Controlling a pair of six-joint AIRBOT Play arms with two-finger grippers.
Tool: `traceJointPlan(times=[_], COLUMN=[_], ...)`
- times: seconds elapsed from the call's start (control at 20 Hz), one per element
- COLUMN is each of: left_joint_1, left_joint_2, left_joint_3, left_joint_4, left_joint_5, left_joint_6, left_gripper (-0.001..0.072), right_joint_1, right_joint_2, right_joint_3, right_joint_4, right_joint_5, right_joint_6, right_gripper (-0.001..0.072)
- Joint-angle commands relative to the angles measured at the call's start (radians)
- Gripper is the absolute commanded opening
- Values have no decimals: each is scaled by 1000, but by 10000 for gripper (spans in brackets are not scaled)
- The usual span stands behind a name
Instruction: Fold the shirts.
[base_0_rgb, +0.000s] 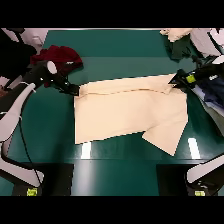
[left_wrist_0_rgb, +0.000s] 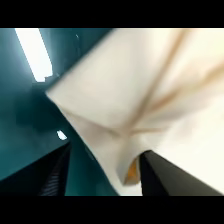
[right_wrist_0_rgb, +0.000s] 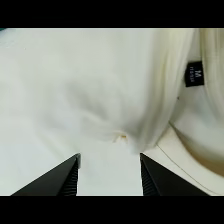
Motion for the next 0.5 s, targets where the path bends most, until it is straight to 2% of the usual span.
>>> traceJointPlan(times=[0.0, 0.1, 0.2, 0.35, 0.45], left_joint_1=[98, 195, 271, 312, 304], left_joint_2=[87, 187, 287, 433, 497], left_joint_3=[51, 17, -122, -440, -630], left_joint_4=[-41, -133, -214, -529, -688], left_joint_5=[-166, -212, -266, -252, -238], left_joint_6=[23, 36, 46, 149, 189], left_gripper=[509, 508, 509, 508, 508], right_joint_1=[-85, -146, -203, -285, -330], right_joint_2=[117, 224, 313, 393, 401], right_joint_3=[-47, -188, -370, -608, -690], right_joint_4=[5, 5, 8, 42, 47], right_joint_5=[39, 60, 53, 6, 19], right_joint_6=[-24, -45, -81, -155, -186], right_gripper=[437, 437, 447, 452, 524])
